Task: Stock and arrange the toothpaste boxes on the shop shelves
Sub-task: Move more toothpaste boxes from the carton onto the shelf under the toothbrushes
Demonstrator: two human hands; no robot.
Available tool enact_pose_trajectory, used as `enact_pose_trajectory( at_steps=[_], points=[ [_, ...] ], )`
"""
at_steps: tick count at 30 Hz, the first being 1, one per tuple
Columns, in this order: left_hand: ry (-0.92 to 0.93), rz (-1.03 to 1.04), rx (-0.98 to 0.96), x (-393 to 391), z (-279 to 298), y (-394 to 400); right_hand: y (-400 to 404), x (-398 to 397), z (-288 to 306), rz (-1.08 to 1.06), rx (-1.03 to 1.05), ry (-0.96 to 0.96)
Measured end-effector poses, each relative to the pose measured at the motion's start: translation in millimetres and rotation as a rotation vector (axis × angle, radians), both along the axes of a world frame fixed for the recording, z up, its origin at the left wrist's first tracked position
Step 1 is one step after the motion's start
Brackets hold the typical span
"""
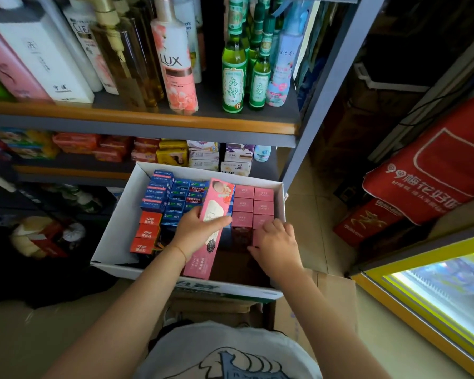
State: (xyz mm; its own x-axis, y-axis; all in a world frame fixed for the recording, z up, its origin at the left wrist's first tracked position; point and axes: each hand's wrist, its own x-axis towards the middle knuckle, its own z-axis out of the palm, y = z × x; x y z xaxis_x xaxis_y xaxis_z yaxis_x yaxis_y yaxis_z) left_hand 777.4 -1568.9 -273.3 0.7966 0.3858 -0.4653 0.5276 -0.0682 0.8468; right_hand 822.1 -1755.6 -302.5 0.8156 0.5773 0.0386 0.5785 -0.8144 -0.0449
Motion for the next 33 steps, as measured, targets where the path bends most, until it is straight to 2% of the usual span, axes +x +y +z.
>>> enact_pose_trajectory(
  at_steps=[7,13,15,18,21,24,26,33],
  points=[
    [0.001,0.019,-0.004,-0.4,2.5,-3.5,1.2,-6.0,-14.1,0.102,0.061,-0.083],
    [-0.021,0.047,-0.015,-6.2,12.7,0.3,5.7,-6.5,-14.4,0.159,0.151,0.076],
    [-0.023,0.056,-0.041,-11.9,20.9,9.6,9.0,4.3,5.2,0.105,0.314,0.276],
    [-0.062,0.08,-0.106,-21.2,35.6,27.3,22.0,19.6,61.1,0.049,0.714,0.574],
    [-0.09,0.101,-0.18,-28.9,55.4,46.4,45.7,23.5,117.8,0.016,1.008,0.629],
    [-0.093,0.113,-0.306,-46.9,75.1,72.8,83.2,16.0,149.6,-0.075,1.232,0.684],
    [-0.126,0.123,-0.4,-67.3,87.3,95.0,117.7,4.2,157.0,-0.174,1.305,0.74],
    [-0.251,0.178,-0.509,-174.3,101.7,208.9,267.6,-87.9,152.8,-0.289,1.259,0.931]
  ],
)
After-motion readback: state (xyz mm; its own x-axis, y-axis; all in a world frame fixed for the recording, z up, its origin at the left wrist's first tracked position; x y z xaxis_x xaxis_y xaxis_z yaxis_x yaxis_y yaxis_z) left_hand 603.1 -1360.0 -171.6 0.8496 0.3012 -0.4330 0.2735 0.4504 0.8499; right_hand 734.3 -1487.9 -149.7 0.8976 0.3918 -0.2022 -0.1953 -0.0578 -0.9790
